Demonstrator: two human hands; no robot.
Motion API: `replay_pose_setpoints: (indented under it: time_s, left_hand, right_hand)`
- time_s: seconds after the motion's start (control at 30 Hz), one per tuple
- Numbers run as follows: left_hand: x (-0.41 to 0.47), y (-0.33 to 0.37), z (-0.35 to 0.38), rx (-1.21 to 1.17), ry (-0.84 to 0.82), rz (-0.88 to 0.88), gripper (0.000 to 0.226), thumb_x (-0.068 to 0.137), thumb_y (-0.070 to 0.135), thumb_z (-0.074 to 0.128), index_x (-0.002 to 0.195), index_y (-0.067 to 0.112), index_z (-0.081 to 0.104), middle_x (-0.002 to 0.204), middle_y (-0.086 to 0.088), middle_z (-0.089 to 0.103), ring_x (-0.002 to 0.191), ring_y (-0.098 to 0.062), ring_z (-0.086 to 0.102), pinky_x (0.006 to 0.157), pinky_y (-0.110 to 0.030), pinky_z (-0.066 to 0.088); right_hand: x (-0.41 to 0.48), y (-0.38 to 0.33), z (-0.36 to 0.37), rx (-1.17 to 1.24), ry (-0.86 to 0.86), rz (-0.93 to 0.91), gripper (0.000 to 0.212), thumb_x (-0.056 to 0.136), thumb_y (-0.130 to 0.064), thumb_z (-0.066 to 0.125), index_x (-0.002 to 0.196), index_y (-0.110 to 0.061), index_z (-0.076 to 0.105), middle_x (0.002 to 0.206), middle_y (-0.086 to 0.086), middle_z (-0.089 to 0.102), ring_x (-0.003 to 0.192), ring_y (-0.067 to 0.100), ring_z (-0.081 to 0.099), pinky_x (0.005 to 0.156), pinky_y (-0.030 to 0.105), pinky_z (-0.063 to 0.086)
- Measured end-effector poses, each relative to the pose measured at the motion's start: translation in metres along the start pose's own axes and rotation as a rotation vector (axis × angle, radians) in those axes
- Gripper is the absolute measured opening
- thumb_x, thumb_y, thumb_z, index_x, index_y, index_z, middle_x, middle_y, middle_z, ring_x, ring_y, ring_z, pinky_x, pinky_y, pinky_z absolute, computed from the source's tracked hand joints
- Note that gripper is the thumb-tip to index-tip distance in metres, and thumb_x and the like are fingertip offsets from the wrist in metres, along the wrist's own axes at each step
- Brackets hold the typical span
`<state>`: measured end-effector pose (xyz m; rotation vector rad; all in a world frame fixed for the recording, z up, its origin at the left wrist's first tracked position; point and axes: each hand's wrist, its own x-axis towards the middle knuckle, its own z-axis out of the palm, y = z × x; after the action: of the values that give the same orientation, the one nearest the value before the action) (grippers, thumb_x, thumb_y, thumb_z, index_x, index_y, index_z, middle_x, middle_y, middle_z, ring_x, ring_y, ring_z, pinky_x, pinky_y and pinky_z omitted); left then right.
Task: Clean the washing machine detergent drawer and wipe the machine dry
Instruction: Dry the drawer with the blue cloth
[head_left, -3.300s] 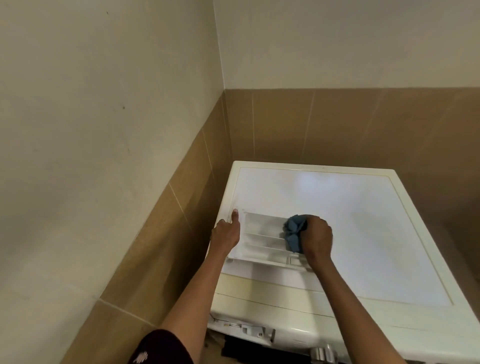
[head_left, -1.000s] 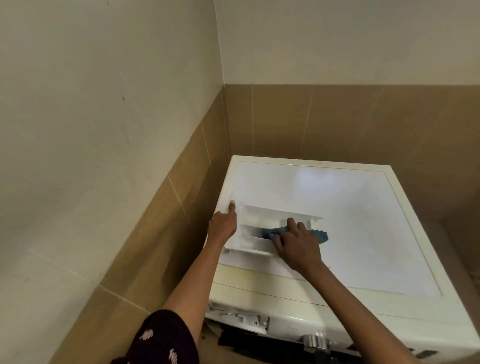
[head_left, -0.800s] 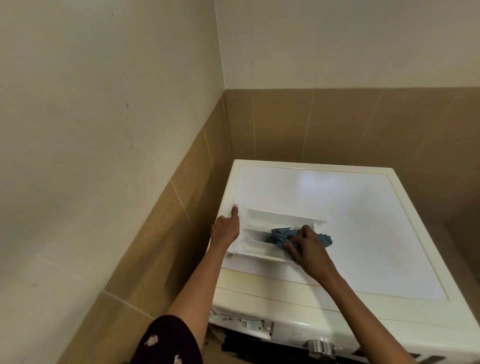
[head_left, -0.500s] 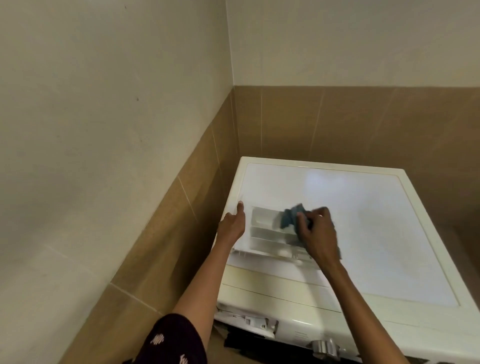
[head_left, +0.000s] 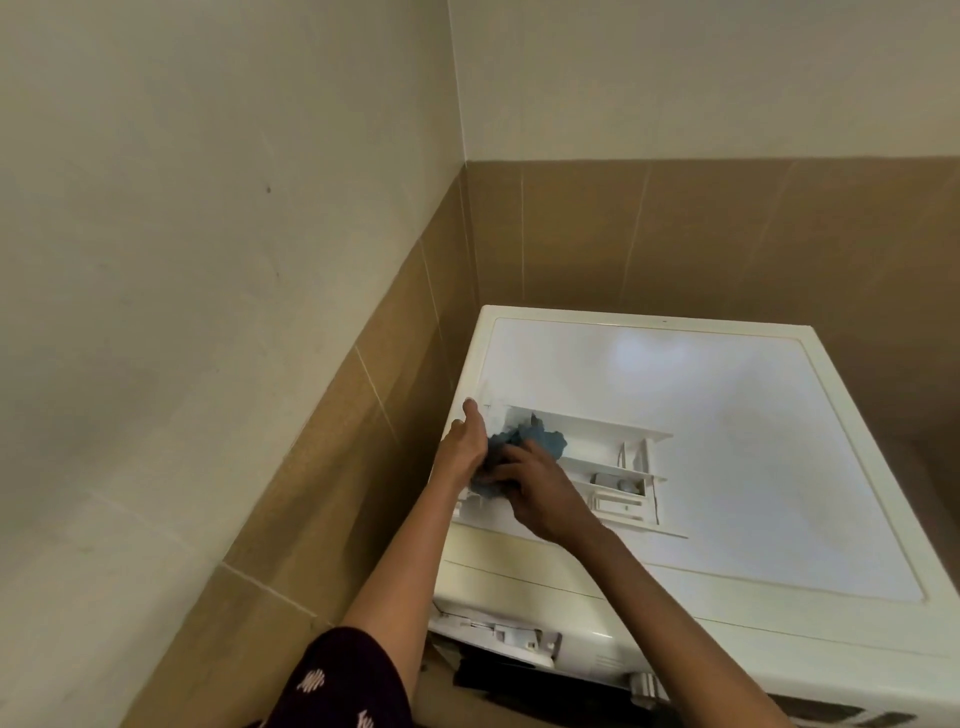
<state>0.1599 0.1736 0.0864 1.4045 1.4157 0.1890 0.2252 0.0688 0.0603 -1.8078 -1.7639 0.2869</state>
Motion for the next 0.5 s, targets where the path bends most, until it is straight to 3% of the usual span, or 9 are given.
replay_pose_setpoints:
  time_s: [0.1, 0.2, 0.27, 0.33, 0.37, 0.43, 0.5]
  left_hand:
    - [-0.003, 0.0, 0.0, 0.021, 0.001, -0.006, 0.067, 0.098, 0.052, 0.007, 0.149, 0.009, 0.016, 0.155, -0.014, 0.019, 0.142, -0.032, 0.022, 0.116, -0.041, 0.018]
    - [-0.001, -0.004, -0.003, 0.014, -0.003, 0.046, 0.064, 0.099, 0.05, 0.012, 0.147, 0.008, 0.022, 0.154, -0.013, 0.025, 0.141, -0.03, 0.026, 0.116, -0.038, 0.022]
    - [-0.002, -0.006, -0.006, 0.059, 0.018, 0.105, 0.061, 0.1, 0.047, 0.015, 0.143, 0.008, 0.032, 0.147, -0.014, 0.037, 0.136, -0.03, 0.035, 0.11, -0.037, 0.03]
    - [-0.001, -0.007, -0.007, 0.086, 0.042, 0.131, 0.06, 0.1, 0.046, 0.015, 0.141, 0.008, 0.035, 0.144, -0.015, 0.041, 0.133, -0.031, 0.039, 0.107, -0.037, 0.033]
    - [-0.001, -0.007, -0.007, 0.089, 0.044, 0.13, 0.059, 0.1, 0.045, 0.015, 0.141, 0.007, 0.035, 0.144, -0.015, 0.041, 0.133, -0.031, 0.039, 0.107, -0.037, 0.033]
    - [0.001, -0.007, -0.005, 0.08, 0.039, 0.115, 0.059, 0.1, 0.045, 0.016, 0.142, 0.008, 0.034, 0.145, -0.015, 0.039, 0.133, -0.031, 0.038, 0.108, -0.038, 0.032]
    - [0.001, -0.004, -0.004, 0.022, 0.005, 0.069, 0.061, 0.099, 0.047, 0.016, 0.145, 0.009, 0.028, 0.15, -0.015, 0.032, 0.137, -0.031, 0.033, 0.114, -0.039, 0.028]
  right_hand:
    - [-0.013, 0.011, -0.007, 0.006, -0.061, -0.08, 0.028, 0.085, -0.001, 0.059, 0.099, -0.02, 0.074, 0.112, 0.0, 0.065, 0.106, 0.017, 0.05, 0.085, 0.019, 0.04]
    - [-0.024, 0.031, -0.03, 0.003, -0.095, -0.068, 0.031, 0.081, 0.0, 0.062, 0.095, -0.024, 0.075, 0.104, -0.002, 0.068, 0.101, 0.004, 0.047, 0.084, 0.006, 0.032]
    - [-0.035, 0.047, -0.051, 0.015, -0.128, -0.04, 0.032, 0.074, 0.0, 0.063, 0.088, -0.025, 0.076, 0.094, -0.002, 0.071, 0.091, 0.005, 0.051, 0.081, 0.013, 0.04]
    - [-0.043, 0.058, -0.072, -0.031, -0.2, 0.072, 0.034, 0.074, -0.001, 0.061, 0.09, -0.028, 0.076, 0.096, -0.005, 0.071, 0.09, 0.011, 0.057, 0.077, 0.023, 0.046]
    - [-0.045, 0.061, -0.079, -0.032, -0.202, 0.153, 0.034, 0.076, -0.003, 0.058, 0.092, -0.029, 0.074, 0.099, -0.007, 0.07, 0.091, 0.013, 0.06, 0.074, 0.022, 0.045]
    - [-0.041, 0.054, -0.086, 0.11, 0.008, 0.251, 0.028, 0.079, -0.02, 0.052, 0.097, -0.03, 0.07, 0.099, -0.01, 0.069, 0.091, 0.011, 0.062, 0.073, 0.017, 0.044]
    - [-0.032, 0.035, -0.078, 0.297, 0.196, 0.238, 0.025, 0.082, -0.032, 0.053, 0.104, -0.029, 0.066, 0.101, -0.01, 0.069, 0.089, 0.004, 0.062, 0.074, 0.01, 0.044]
